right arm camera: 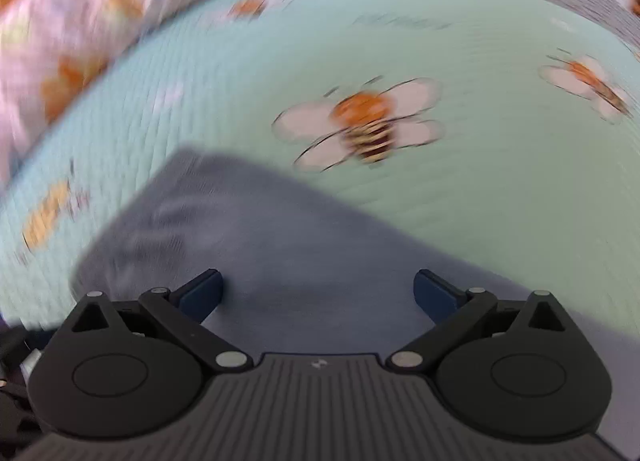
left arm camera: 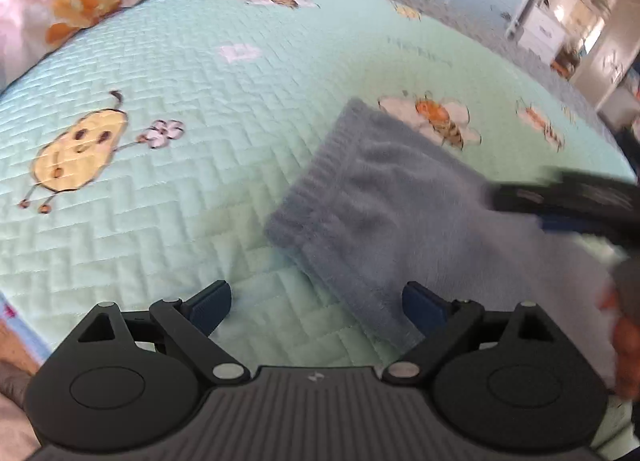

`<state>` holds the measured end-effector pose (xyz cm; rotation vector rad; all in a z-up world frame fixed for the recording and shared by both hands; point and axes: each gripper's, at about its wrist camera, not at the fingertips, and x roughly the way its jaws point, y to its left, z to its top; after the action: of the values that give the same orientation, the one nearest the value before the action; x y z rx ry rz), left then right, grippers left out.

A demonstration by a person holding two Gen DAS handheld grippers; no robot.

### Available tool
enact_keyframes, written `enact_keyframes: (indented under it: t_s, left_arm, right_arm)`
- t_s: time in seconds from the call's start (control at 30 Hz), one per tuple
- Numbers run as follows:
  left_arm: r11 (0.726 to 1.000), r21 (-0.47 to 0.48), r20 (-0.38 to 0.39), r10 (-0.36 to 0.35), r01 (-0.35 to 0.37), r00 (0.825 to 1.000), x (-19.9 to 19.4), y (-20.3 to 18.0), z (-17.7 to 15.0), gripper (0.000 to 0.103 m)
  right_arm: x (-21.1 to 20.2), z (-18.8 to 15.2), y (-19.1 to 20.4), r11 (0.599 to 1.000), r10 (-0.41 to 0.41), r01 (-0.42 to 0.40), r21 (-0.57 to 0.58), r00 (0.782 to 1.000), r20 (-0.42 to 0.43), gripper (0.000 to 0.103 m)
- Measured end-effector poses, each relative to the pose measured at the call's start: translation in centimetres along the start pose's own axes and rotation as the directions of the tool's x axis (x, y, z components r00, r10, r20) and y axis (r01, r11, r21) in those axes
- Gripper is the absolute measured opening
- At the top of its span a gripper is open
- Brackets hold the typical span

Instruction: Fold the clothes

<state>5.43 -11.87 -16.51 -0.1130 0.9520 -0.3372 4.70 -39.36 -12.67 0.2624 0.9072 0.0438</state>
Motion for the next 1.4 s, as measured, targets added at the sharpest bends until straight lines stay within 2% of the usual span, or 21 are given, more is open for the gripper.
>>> enact_keyframes:
  t_s: [0.07, 0.13, 0.2, 0.3, 0.4, 0.47, 0.57, 0.67, 0.7, 0.77, 0.8, 0.83, 0.87, 0.93, 1.03, 1.1, 1.2, 1.27, 1.33, 1.37, 1.4]
  left_arm:
    - [1.000, -0.012, 0.025, -0.015, 0.015, 1.000, -0.8, 0.1, 0.2, 0.096]
    - [1.000, 0.008, 0.030, -0.025, 0.024, 0.999, -0.8, -0.4, 0.2, 0.096]
    - [1.000, 0.030, 0.015, -0.007, 0.007, 1.000, -0.1, -0.7, 0.1, 0.096]
    - [0.996, 0.067, -0.038, 0.061, -0.058, 0.997, 2.0, -0.7, -0.1, 0.096]
    - [0.998, 0.004, -0.023, 0.066, -0.066, 0.998, 0.6, -0.9, 0.1, 0.096]
    - [0.999, 0.012, 0.001, 0.039, -0.039, 0.999, -0.7, -1.9, -0.4, 0.096]
    - [0.998, 0.067, 0.027, -0.007, 0.005, 1.000, -2.2, -4.6, -1.4, 0.096]
    - [0.985, 0.160, 0.021, -0.071, 0.067, 0.997, -2.5, -8.5, -2.8, 0.096]
    - [0.976, 0.201, 0.007, -0.092, 0.088, 0.996, -2.2, -9.9, -3.3, 0.096]
    - [0.951, 0.300, -0.022, -0.073, 0.076, 0.997, -1.3, -12.9, -4.9, 0.096]
    - [0.936, 0.349, -0.028, -0.039, 0.046, 0.999, -0.4, -13.7, -5.7, 0.096]
    - [0.917, 0.398, -0.032, -0.004, 0.017, 0.999, 0.5, -14.6, -6.5, 0.102]
    - [0.929, 0.369, -0.034, -0.025, 0.036, 0.999, 0.6, -13.7, -6.4, 0.103]
    - [0.948, 0.309, -0.037, -0.066, 0.074, 0.997, 0.9, -12.0, -6.4, 0.103]
    - [0.941, 0.327, -0.030, -0.083, 0.088, 0.996, -0.4, -13.1, -6.4, 0.100]
    - [0.936, 0.338, -0.025, -0.095, 0.098, 0.995, -1.3, -13.8, -6.4, 0.100]
    - [0.928, 0.355, -0.019, -0.112, 0.112, 0.993, -2.6, -14.9, -6.4, 0.100]
    - [0.910, 0.402, -0.024, -0.101, 0.102, 0.995, -2.5, -16.2, -6.9, 0.101]
    - [0.873, 0.481, -0.038, -0.066, 0.076, 0.997, -1.6, -17.9, -7.9, 0.101]
    - [0.867, 0.496, -0.057, -0.032, 0.056, 0.998, -0.7, -18.0, -8.4, 0.103]
    - [0.859, 0.510, -0.075, 0.002, 0.037, 0.997, 0.1, -18.0, -8.9, 0.103]
  right_arm:
    - [-3.1, -1.2, -2.2, 0.998, 0.048, -0.049, 0.034, 0.998, 0.047, 0.102]
    - [-6.6, -4.0, -3.9, 0.999, 0.042, -0.044, 0.020, 0.994, 0.099, 0.102]
    - [-9.0, -7.2, -4.8, 1.000, -0.003, 0.003, -0.002, 0.992, 0.127, 0.102]
    - [-9.9, -11.8, -7.7, 0.996, -0.080, 0.082, -0.022, 0.993, 0.086, 0.102]
    - [-10.9, -15.1, -11.3, 0.962, -0.270, 0.267, 0.052, 0.960, 0.069, 0.102]
    - [-13.7, -16.7, -13.7, 0.955, -0.266, 0.244, 0.168, 0.955, 0.129, 0.102]
    - [-16.3, -17.7, -15.3, 0.936, -0.273, 0.212, 0.283, 0.941, 0.199, 0.102]
    - [-16.6, -17.6, -15.3, 0.937, -0.269, 0.198, 0.289, 0.934, 0.233, 0.102]
    - [-15.8, -17.8, -15.2, 0.940, -0.286, 0.229, 0.251, 0.933, 0.218, 0.102]
    - [-13.9, -18.3, -15.0, 0.941, -0.326, 0.299, 0.162, 0.927, 0.185, 0.103]
    - [-13.0, -18.5, -14.9, 0.936, -0.347, 0.331, 0.116, 0.922, 0.169, 0.103]
    - [-13.3, -19.1, -14.8, 0.934, -0.356, 0.347, 0.081, 0.916, 0.185, 0.103]
    - [-13.7, -19.7, -14.7, 0.931, -0.362, 0.361, 0.047, 0.909, 0.205, 0.103]
    - [-14.9, -20.1, -15.5, 0.932, -0.362, 0.354, 0.079, 0.910, 0.202, 0.103]
    - [-17.3, -20.9, -17.4, 0.906, -0.413, 0.381, 0.182, 0.890, 0.194, 0.103]
    - [-19.3, -21.4, -17.8, 0.892, -0.429, 0.369, 0.260, 0.872, 0.234, 0.102]
    - [-20.3, -21.7, -16.8, 0.915, -0.384, 0.309, 0.259, 0.863, 0.328, 0.103]
    - [-18.5, -21.2, -16.0, 0.929, -0.361, 0.314, 0.196, 0.888, 0.285, 0.103]
    - [-16.3, -21.1, -16.1, 0.918, -0.395, 0.377, 0.122, 0.892, 0.219, 0.103]
    - [-15.2, -21.0, -16.2, 0.910, -0.415, 0.407, 0.082, 0.890, 0.187, 0.103]
    - [-15.5, -21.1, -17.1, 0.913, -0.408, 0.392, 0.114, 0.894, 0.188, 0.103]
